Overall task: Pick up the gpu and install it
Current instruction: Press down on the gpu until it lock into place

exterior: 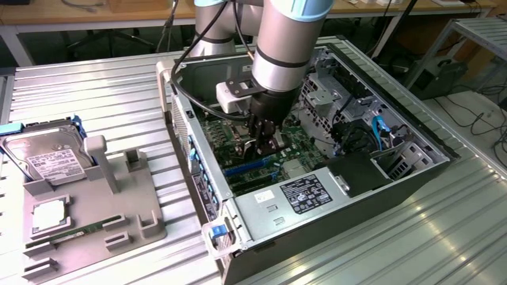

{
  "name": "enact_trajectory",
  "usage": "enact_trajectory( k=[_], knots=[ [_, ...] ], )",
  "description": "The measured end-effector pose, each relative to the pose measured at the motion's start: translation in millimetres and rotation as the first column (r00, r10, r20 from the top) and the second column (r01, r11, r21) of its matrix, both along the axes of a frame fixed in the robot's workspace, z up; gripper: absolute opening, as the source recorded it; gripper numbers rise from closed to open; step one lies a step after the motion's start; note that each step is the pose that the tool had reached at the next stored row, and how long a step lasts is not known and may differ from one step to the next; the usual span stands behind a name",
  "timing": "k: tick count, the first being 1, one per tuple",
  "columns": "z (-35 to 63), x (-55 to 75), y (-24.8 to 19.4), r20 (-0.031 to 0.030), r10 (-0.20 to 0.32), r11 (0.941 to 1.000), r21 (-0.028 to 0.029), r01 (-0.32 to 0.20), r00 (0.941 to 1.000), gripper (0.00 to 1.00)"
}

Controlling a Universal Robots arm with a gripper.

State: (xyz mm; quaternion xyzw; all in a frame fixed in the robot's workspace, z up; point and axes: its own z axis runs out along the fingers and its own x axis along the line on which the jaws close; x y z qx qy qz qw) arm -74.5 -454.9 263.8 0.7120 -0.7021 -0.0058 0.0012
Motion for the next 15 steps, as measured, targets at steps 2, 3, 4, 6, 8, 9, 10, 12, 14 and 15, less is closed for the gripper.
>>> enact_trajectory(
  k=[2,3,4,6,8,9,10,12,14,15],
  knots=[
    [0.0,0.0,-0.8,0.0000,0.000,1.0000,0.0000,0.000,1.0000,0.27],
    [-0.1,0.0,-1.1,0.0001,0.000,1.0000,0.0000,0.000,1.0000,0.27],
    [0.0,0.0,-1.2,0.0000,0.000,1.0000,0.0000,0.000,1.0000,0.27],
    [0.0,0.0,-1.3,0.0001,0.000,1.0000,0.0000,0.000,1.0000,0.27],
    [0.0,-0.6,-1.3,0.0001,0.000,1.0000,0.0000,0.000,1.0000,0.27],
    [0.0,-0.7,-1.3,0.0000,0.000,1.0000,0.0000,0.000,1.0000,0.27],
    [-0.1,-0.7,-1.3,0.0001,0.000,1.0000,0.0001,0.000,1.0000,0.27],
    [-0.6,-0.8,-1.4,0.0000,0.000,1.0000,0.0001,0.000,1.0000,0.27],
    [-1.3,-0.8,-1.3,0.0001,0.000,1.0000,0.0002,0.000,1.0000,0.27],
    [-1.8,-0.8,-1.3,0.0001,0.000,1.0000,0.0002,0.000,1.0000,0.27]
  ],
)
